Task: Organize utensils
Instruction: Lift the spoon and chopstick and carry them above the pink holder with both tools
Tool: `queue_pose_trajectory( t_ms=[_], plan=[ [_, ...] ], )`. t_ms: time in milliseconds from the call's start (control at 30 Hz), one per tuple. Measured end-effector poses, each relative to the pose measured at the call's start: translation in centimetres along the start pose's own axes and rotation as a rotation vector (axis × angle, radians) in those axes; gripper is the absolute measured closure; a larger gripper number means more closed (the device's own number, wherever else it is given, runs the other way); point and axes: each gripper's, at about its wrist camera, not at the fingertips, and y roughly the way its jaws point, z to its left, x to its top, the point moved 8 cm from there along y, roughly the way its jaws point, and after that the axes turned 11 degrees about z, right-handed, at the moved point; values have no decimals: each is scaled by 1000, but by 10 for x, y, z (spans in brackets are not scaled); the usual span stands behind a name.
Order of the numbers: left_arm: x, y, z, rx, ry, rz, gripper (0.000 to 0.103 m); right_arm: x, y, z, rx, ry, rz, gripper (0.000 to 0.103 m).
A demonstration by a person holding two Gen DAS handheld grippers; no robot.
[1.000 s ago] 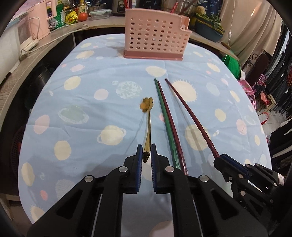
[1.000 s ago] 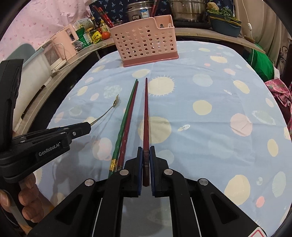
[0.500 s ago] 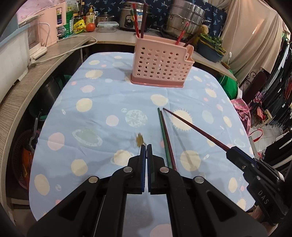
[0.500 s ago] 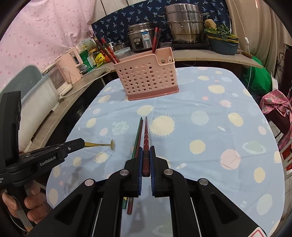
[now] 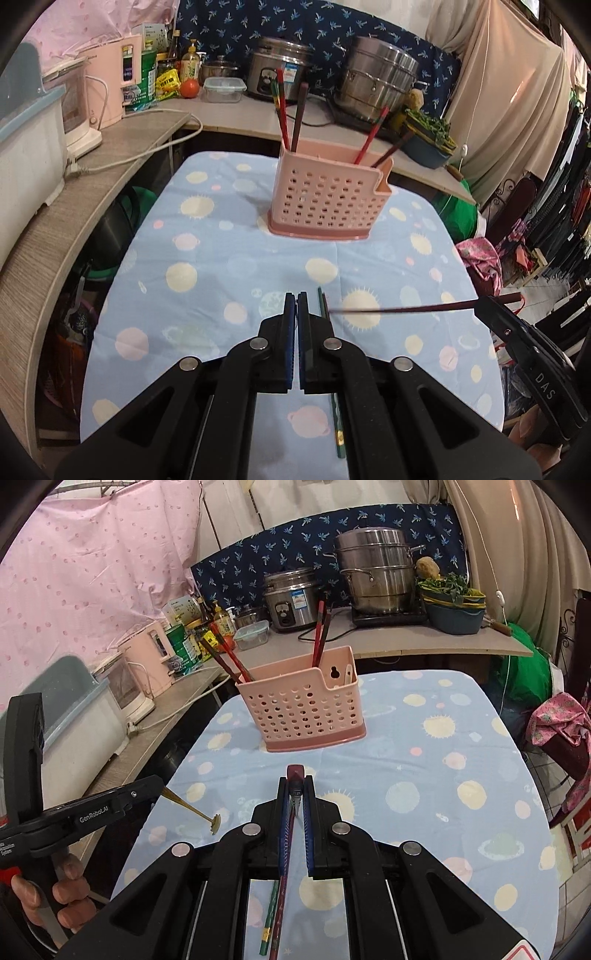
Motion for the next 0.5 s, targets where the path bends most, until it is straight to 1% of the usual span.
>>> queue_pose_trajectory(
  t_ms=[167,333,500],
  plan=[
    [29,-12,-7,-23,9,-34,102,28,-5,-3,-2,-1,-45,96],
    [63,-26,-16,-33,28,-92,102,61,-12,-5,6,6,-99,96],
    [105,-39,-26,-55,36,-148,102,106,-25,-6,19,20,-186,96]
  ],
)
